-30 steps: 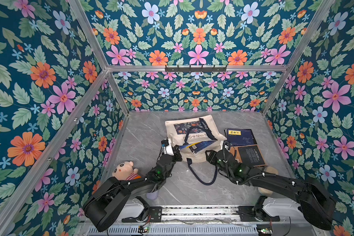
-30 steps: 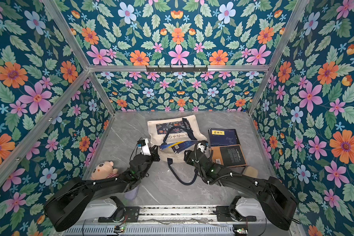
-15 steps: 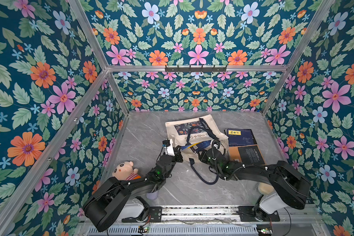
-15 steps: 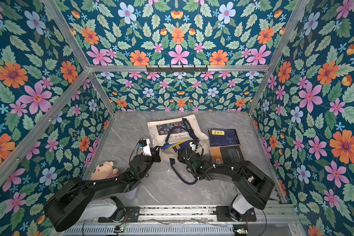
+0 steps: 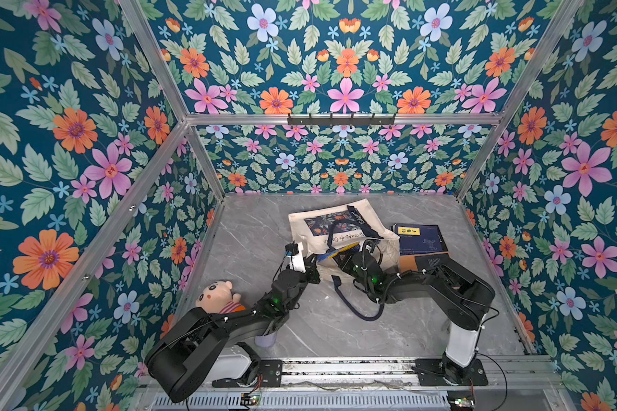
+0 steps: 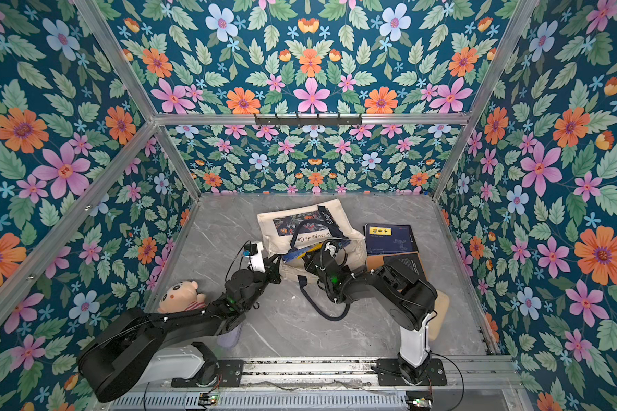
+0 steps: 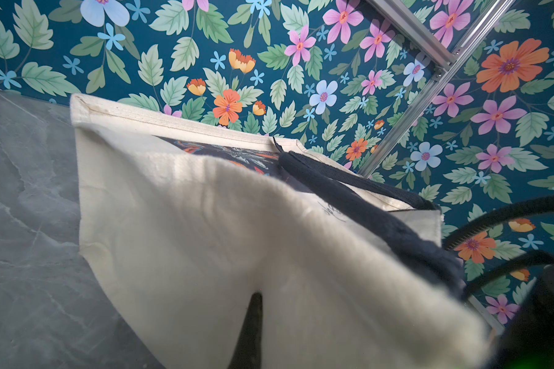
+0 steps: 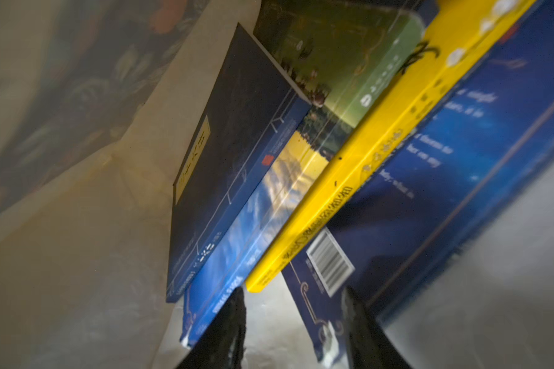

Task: Take out the books from the canvas bag
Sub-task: Pick up the book from the canvas bag.

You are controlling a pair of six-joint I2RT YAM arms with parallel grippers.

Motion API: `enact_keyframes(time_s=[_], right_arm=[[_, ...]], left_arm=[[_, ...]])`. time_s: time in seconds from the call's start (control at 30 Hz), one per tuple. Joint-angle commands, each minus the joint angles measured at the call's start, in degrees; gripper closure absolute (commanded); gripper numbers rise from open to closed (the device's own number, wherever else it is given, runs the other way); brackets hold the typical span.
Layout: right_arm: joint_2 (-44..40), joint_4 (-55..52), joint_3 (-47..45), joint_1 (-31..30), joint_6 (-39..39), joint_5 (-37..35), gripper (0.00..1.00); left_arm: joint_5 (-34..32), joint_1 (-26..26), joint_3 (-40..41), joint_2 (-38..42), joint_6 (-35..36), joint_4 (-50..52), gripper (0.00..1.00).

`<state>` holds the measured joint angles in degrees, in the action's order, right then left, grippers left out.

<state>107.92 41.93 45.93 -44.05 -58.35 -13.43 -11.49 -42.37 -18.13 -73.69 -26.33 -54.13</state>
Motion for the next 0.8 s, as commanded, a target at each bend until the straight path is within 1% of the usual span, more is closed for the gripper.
enact_keyframes(time_s=[0.0,0.1,0.3,0.57,0.77], right_arm=[[1.1,5.3,1.4,0.5,-0.6,0.3,0.52],[2.4,5.3,3.1,0.8,-0.4,0.2,0.52],[4.5,7.4,4.5,1.8,-2.4,1.0,0.53],[6.1,7.2,6.4,2.4,-3.1,0.1,0.61],[5.6,7.5,6.9,2.5,-3.2,-0.8,0.62]], left_arm=[[2.3,0.0,-0.3,-0.1,0.9,-3.6,1.0],[2.3,0.0,-0.3,-0.1,1.0,-3.6,1.0],[2.7,0.0,-0.3,-0.3,0.9,-3.9,1.0],[3.3,0.0,-0.3,-0.5,0.8,-4.1,1.0],[4.0,0.0,-0.5,-1.0,0.9,-4.3,1.0]])
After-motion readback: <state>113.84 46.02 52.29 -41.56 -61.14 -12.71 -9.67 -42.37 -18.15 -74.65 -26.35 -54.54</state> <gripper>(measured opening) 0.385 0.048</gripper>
